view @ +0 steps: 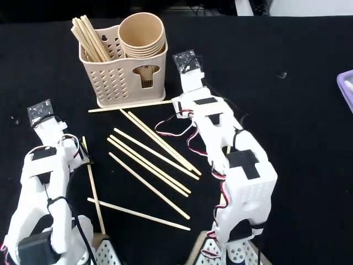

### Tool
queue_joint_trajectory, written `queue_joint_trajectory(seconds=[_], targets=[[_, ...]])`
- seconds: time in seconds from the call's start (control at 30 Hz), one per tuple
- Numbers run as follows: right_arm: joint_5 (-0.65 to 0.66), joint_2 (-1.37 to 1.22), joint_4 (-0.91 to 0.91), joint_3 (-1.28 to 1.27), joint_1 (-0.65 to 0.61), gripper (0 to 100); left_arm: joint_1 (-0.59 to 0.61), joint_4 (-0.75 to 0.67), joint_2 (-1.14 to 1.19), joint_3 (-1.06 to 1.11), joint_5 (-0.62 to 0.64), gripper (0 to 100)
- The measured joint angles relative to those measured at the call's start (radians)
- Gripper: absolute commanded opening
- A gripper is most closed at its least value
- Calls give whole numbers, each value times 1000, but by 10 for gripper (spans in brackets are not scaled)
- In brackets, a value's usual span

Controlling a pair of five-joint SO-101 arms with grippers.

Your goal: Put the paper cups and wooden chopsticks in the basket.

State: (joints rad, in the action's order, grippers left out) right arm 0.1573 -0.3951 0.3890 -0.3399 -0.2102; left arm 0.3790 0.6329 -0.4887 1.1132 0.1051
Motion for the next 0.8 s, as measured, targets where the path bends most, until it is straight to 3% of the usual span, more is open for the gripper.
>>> queue_joint_trajectory(seconds=[0.1, 0.3, 0.8], targets=[[-15, 8, -17, 0, 0, 150, 0, 0, 0, 0, 0, 177], [-221, 8, -129, -20, 0, 149, 0, 0, 0, 0, 0, 177], [-235, -75, -121, 34, -14, 148, 0, 0, 0, 0, 0, 177]])
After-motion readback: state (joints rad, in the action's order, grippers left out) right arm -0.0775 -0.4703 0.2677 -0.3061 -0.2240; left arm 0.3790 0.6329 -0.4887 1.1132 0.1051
